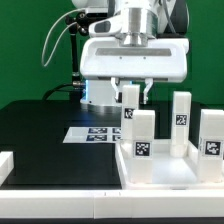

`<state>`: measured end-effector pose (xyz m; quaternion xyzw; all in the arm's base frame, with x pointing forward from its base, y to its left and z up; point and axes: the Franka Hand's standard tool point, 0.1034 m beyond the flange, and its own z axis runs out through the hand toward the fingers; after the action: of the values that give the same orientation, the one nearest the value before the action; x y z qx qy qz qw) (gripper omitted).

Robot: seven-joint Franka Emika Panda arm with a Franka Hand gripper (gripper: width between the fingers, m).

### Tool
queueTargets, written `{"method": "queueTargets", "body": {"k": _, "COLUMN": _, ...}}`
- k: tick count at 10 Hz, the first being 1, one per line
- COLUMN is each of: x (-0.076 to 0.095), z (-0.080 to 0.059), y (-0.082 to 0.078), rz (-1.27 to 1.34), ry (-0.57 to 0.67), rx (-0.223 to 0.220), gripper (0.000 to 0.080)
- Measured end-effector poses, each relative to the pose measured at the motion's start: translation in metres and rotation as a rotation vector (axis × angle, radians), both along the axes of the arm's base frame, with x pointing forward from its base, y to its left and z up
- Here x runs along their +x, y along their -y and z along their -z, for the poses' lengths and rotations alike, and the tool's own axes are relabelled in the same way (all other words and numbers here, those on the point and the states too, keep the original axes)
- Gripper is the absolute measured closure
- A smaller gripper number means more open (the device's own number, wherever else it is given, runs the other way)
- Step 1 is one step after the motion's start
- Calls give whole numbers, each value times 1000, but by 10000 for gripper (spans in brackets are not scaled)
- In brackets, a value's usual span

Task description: Assemble desk

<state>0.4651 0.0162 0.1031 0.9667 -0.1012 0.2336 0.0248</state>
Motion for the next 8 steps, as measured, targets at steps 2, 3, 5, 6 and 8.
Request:
{"method": "queueTargets", "body": {"k": 2, "x": 2, "z": 0, "y": -1, "rz": 4, "ry": 22, "rx": -5, "gripper": 511}}
{"method": "queueTargets", "body": {"k": 3, "x": 2, "z": 0, "y": 3, "rz": 12, "ry": 21, "rx": -5, "gripper": 511}}
{"method": "queueTargets", "body": {"k": 5, "x": 3, "z": 1, "y": 4, "rz": 10, "ry": 12, "rx": -6, "gripper": 508}}
{"method": "queueTargets", "body": {"k": 6, "x": 2, "z": 2, "y": 4, "rz": 8, "ry": 5, "rx": -7, "gripper": 508}}
{"method": "queueTargets", "body": {"k": 8, "x": 2, "z": 2, "y": 4, "rz": 3, "ry": 4, "rx": -10, "gripper": 192}}
